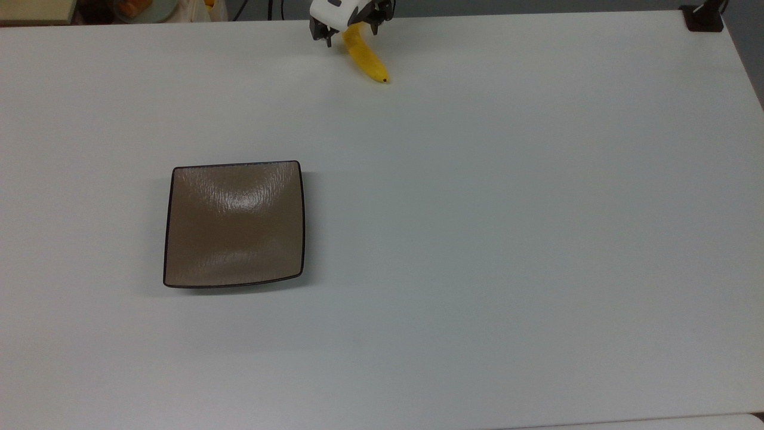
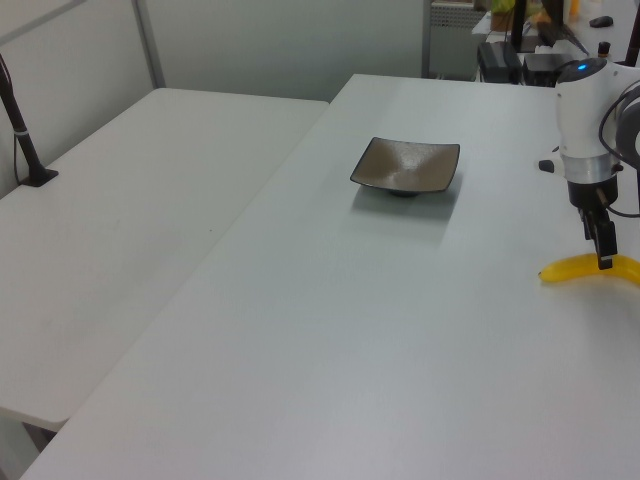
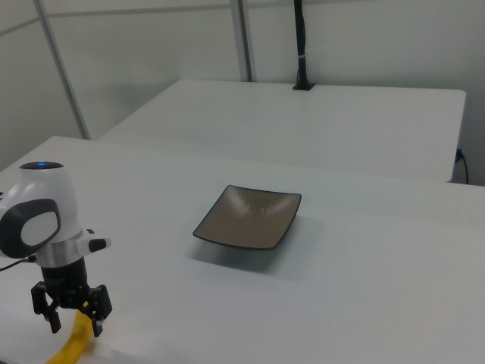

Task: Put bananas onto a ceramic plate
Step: 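Lower the gripper onto the banana and close it around the banana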

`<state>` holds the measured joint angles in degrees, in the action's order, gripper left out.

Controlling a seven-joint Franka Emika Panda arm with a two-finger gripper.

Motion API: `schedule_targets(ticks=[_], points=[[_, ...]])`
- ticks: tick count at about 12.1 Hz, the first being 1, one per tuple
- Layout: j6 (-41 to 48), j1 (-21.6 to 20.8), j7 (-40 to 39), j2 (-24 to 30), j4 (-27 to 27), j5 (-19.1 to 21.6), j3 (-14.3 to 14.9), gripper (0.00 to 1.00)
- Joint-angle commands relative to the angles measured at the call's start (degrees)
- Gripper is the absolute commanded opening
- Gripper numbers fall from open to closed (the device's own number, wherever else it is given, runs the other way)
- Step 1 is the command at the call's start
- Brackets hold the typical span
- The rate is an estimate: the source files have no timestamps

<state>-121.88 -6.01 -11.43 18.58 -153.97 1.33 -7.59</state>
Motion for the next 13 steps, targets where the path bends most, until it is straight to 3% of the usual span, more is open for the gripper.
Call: schedule_targets(ticks=[1,3,6,7,8,9,13], points=[[-3.54,-1.02,-0.17,-0.04,-1.77,0.78,-0.32,0.87],[-3.46,-1.02,-0.26,-0.82,-1.77,0.78,-0.32,0.64],[-3.54,-1.02,-0.26,-1.36,-1.77,0.78,-0.32,0.53],[-3.54,-1.02,-0.26,-1.36,-1.77,0.78,-0.41,0.39],[-3.46,-1.02,-0.34,-1.36,-1.77,0.78,-0.33,0.11],[-3.02,-0.93,-0.34,-1.27,-1.68,0.78,-0.32,0.0],[3.63,-0.76,-0.34,-0.48,3.13,0.69,-0.32,0.0]])
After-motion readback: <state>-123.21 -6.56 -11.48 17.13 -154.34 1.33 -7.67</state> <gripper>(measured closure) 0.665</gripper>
